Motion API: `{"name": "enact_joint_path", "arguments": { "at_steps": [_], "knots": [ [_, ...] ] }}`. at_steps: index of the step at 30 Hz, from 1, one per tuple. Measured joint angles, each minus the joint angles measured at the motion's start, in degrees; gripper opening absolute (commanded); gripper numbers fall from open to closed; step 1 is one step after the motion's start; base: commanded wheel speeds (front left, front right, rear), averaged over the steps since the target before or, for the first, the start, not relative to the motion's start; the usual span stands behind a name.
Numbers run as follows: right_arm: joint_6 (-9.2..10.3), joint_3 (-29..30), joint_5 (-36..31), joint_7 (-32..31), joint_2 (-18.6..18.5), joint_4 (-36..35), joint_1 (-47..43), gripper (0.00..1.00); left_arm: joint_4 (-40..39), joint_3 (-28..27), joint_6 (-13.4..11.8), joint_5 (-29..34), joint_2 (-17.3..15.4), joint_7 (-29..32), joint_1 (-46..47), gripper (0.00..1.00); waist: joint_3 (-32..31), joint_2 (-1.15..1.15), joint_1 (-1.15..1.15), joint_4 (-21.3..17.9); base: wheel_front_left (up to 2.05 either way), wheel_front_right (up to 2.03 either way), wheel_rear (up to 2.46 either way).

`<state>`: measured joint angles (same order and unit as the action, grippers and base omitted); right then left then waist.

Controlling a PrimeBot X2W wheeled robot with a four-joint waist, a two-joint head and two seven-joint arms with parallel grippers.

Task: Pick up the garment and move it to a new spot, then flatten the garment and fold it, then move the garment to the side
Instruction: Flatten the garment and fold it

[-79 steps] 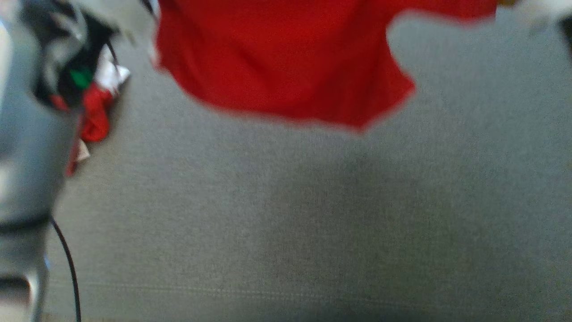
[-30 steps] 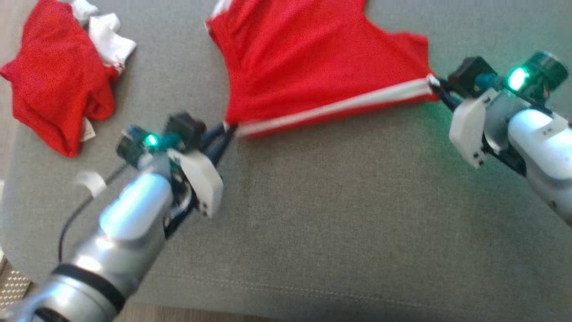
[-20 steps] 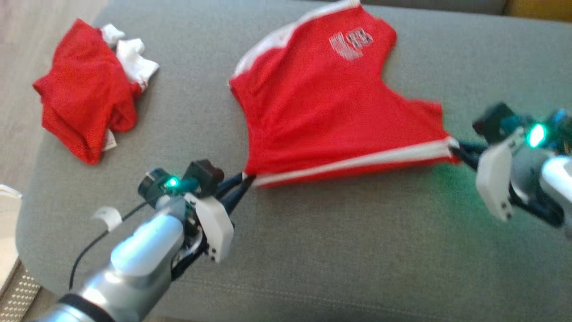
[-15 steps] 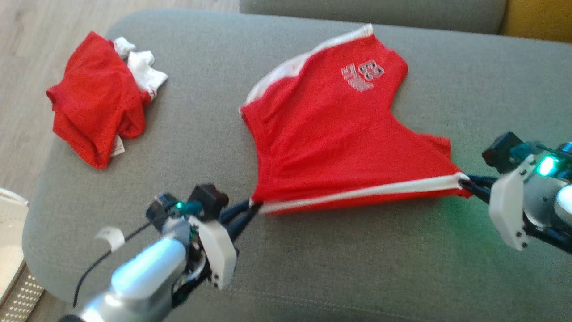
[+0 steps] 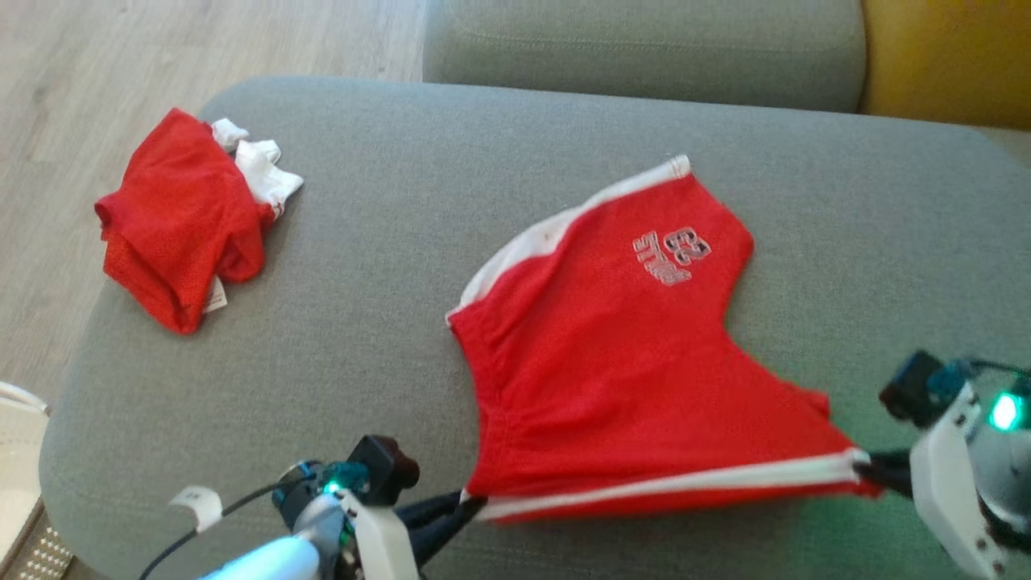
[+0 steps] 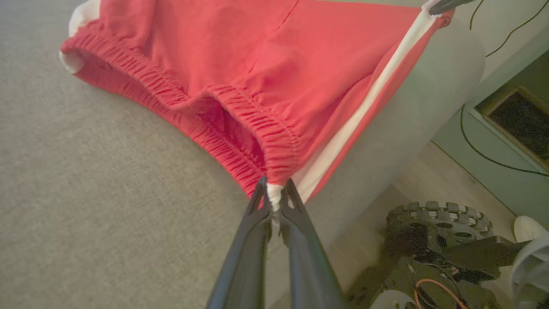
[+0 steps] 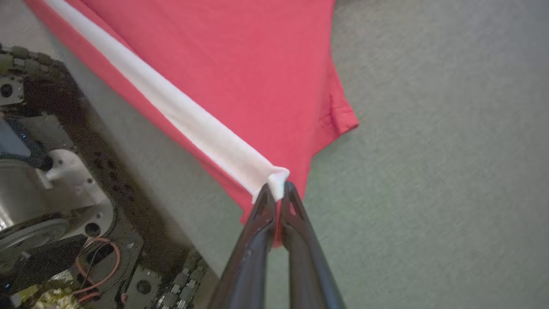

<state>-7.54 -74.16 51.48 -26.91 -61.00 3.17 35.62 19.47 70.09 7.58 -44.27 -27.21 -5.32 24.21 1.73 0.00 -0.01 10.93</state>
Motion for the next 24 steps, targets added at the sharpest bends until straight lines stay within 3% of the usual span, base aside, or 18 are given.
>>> {"name": "enact_joint_path", "arguments": {
  "at_steps": [6, 10, 16, 24],
  "knots": [
    [0.00, 1.1, 6.9, -2.9, -4.0, -4.9, -3.8, 0.00, -7.6, 0.7, -0.4, -2.4, -3.9, 3.6, -2.0, 0.00, -0.6, 0.00, 0.00, -0.1, 0.00, 0.00, 0.00],
    [0.00, 4.0, 5.8, -2.8, -4.6, -6.1, -3.1, 0.00, -10.8, -0.4, -1.8, -2.7, -5.1, 3.8, -1.7, 0.00, -0.2, 0.00, 0.00, 0.0, 0.00, 0.00, 0.00],
    [0.00, 10.0, 5.8, -2.3, -2.4, -3.3, 0.0, 0.00, -13.2, -2.9, -3.6, -3.0, -5.3, 3.4, 0.4, 0.00, 1.0, 0.00, 0.00, 0.9, 0.00, 0.00, 0.00],
    [0.00, 13.2, 2.2, -2.4, 1.4, -0.2, 7.6, 0.00, -13.3, -7.3, -6.1, -3.8, -4.4, 0.7, 4.4, 0.00, 4.3, 0.00, 0.00, 2.5, 0.00, 0.00, 0.00]
  ]
}}
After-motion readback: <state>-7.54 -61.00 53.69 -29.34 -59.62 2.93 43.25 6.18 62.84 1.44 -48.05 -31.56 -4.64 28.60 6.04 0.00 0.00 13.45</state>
